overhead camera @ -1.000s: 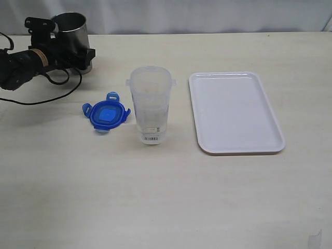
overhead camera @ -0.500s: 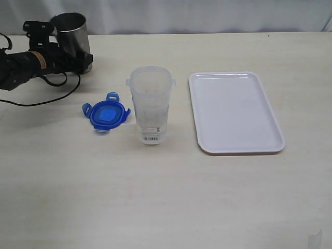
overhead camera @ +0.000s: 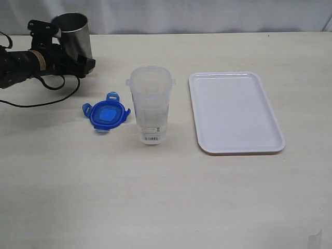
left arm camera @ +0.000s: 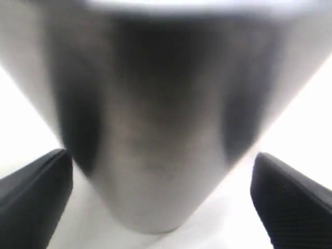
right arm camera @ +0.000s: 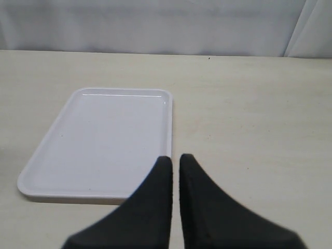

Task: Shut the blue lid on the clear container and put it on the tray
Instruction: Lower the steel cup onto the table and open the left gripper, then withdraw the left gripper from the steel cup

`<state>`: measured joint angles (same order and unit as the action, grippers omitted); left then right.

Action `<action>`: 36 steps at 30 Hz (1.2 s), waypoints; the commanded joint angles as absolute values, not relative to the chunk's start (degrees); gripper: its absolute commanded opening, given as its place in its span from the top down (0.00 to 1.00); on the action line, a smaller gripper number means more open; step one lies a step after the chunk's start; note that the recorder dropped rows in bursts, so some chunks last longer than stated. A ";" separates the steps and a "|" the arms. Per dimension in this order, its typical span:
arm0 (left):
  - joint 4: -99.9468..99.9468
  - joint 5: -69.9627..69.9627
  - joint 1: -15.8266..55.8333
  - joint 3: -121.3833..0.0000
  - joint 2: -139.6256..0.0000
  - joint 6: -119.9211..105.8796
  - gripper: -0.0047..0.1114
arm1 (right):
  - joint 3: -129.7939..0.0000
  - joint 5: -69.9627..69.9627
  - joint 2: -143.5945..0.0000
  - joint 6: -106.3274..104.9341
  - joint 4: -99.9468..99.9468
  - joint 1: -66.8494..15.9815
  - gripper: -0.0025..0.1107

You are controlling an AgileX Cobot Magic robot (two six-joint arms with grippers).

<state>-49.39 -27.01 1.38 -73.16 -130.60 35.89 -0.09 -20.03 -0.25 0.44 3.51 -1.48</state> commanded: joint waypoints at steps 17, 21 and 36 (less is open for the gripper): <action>-42.72 -12.05 1.39 -51.08 -103.63 31.95 0.22 | 0.00 -19.80 0.00 0.46 3.45 -1.27 0.93; -42.72 -0.90 1.39 -49.95 -94.76 33.32 0.22 | 0.00 -19.80 0.00 0.46 3.45 -1.27 0.93; -34.18 10.05 4.26 -44.23 -75.99 34.37 0.22 | 0.00 -19.80 0.00 0.46 3.45 -1.27 0.93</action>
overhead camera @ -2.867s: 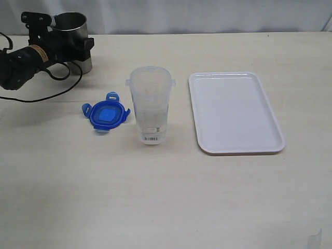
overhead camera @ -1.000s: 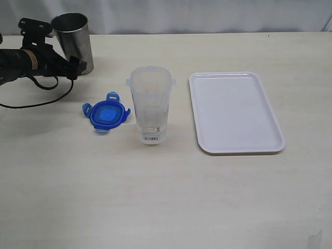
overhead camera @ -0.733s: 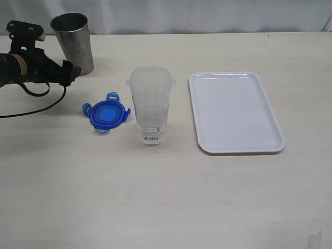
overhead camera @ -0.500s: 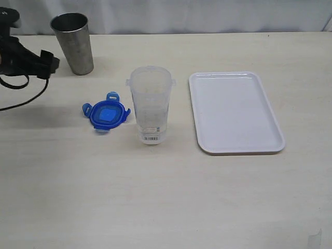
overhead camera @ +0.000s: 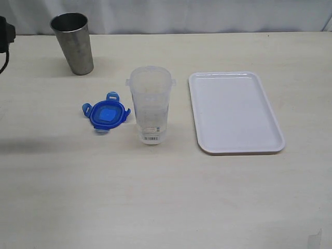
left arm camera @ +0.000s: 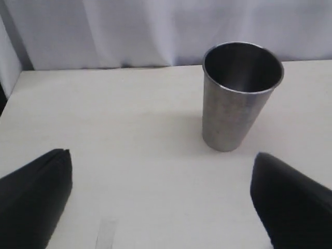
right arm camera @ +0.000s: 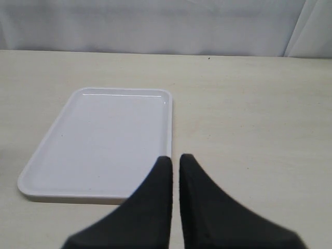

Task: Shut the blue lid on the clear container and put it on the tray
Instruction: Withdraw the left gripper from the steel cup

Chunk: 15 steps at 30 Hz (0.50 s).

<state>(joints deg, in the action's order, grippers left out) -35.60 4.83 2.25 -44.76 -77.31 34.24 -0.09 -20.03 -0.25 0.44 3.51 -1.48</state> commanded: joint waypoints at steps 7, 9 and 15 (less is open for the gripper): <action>-33.33 17.84 12.48 -44.23 -75.99 34.30 0.22 | 0.00 -19.80 0.00 0.46 3.45 -1.27 0.93; -31.08 19.53 15.50 -44.23 -76.27 34.41 0.22 | 0.00 -19.80 0.00 0.46 3.45 -1.27 0.93; -24.20 22.47 21.10 -44.23 -79.17 34.41 0.22 | 0.00 -19.80 0.00 0.46 3.45 -1.27 0.93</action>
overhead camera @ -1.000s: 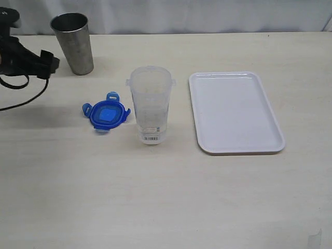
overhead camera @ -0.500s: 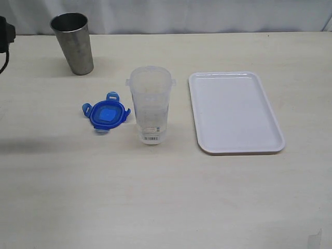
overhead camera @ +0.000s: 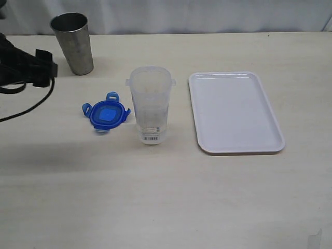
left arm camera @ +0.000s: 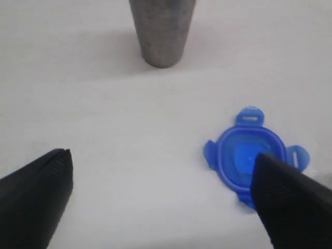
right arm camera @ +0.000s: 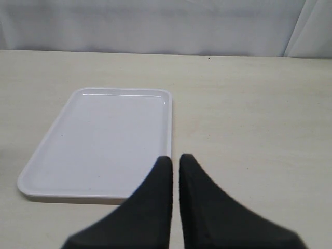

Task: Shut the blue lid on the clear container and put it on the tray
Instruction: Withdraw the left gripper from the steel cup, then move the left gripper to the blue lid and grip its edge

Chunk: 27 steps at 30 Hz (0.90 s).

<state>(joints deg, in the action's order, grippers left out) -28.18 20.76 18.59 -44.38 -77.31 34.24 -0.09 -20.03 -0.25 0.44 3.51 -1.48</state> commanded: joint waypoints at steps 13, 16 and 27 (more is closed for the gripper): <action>-12.92 17.33 21.51 -44.23 -92.79 29.36 0.46 | 0.00 -19.80 0.00 0.46 3.45 -1.27 0.93; -12.99 14.45 21.38 -44.23 -96.20 27.84 0.46 | 0.00 -19.80 0.00 0.46 3.45 -1.27 0.93; -12.99 3.39 21.38 -48.46 -104.99 23.36 0.46 | 0.00 -19.80 0.00 0.46 3.45 -1.27 0.93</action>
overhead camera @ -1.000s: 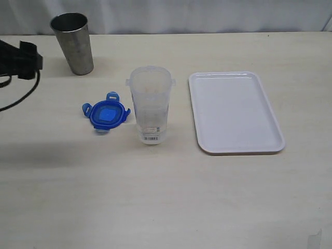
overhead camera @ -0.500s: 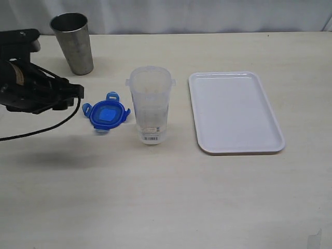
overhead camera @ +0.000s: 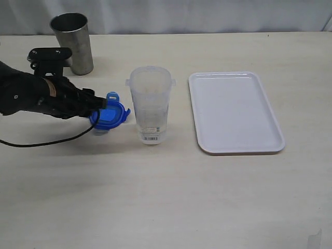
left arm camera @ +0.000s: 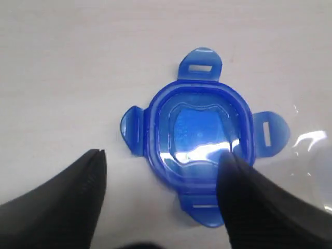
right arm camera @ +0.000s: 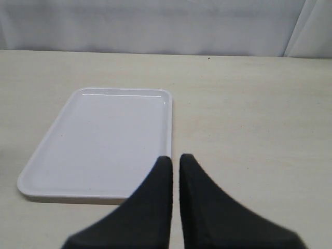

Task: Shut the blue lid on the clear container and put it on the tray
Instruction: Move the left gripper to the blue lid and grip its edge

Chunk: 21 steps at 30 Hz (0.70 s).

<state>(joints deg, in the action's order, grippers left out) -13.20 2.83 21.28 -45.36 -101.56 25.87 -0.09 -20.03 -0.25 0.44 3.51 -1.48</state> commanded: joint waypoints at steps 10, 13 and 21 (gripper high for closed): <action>-12.99 8.34 18.97 -55.08 -111.02 22.24 0.54 | 0.00 -19.80 0.00 0.46 3.45 -1.27 0.93; -12.88 8.34 17.98 -55.08 -112.25 22.24 0.61 | 0.00 -19.80 0.00 0.46 3.45 -1.27 0.93; -12.88 4.83 18.08 -55.08 -112.66 20.96 0.61 | 0.00 -19.80 0.00 0.46 3.45 -1.27 0.93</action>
